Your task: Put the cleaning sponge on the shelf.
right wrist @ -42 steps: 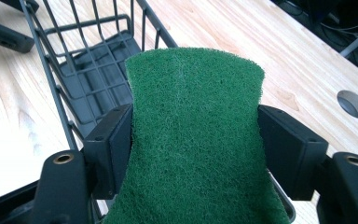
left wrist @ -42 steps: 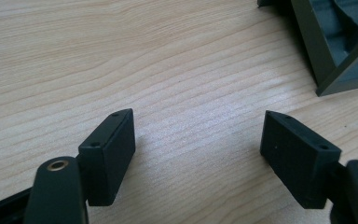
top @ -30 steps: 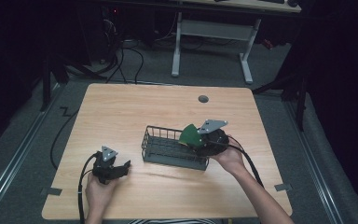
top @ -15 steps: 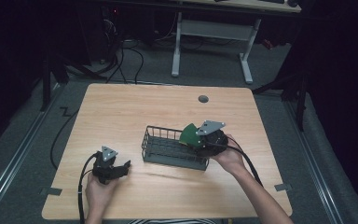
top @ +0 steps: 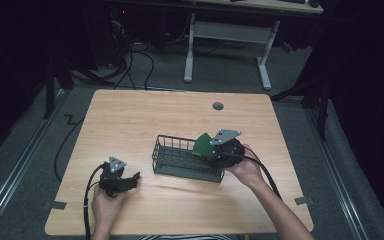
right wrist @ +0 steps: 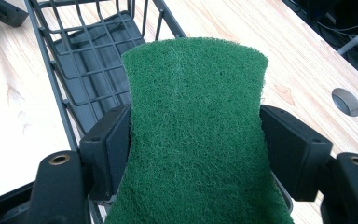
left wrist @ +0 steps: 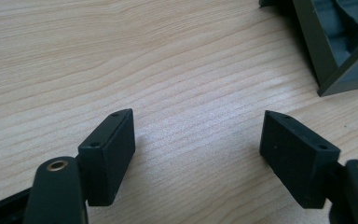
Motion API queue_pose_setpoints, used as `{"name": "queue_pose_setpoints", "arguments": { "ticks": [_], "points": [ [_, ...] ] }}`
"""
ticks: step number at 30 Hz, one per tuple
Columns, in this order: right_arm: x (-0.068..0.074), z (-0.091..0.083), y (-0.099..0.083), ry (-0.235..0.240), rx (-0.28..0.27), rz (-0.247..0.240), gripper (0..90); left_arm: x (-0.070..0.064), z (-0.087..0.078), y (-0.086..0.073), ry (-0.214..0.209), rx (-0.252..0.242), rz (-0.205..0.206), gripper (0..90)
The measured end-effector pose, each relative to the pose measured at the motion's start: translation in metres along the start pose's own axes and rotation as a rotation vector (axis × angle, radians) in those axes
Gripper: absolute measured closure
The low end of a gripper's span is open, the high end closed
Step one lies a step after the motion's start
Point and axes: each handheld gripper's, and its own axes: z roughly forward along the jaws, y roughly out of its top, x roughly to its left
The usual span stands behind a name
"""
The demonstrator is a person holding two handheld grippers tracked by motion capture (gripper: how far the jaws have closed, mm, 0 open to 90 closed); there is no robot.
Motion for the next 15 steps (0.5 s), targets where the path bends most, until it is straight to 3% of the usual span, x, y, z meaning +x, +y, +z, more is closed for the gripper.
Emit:
{"name": "queue_pose_setpoints", "arguments": {
  "ticks": [8, 15],
  "points": [
    [0.0052, 0.0019, 0.0008, -0.039, 0.009, -0.039, 30.3, 0.0000, 0.0000, 0.0000, 0.000, 0.000, 0.000, 27.0],
    [0.0037, 0.0011, -0.0004, -0.004, 0.020, -0.019, 26.7, 0.0009, 0.0000, 0.0002, -0.004, -0.002, -0.006, 27.1]
  ]
}}
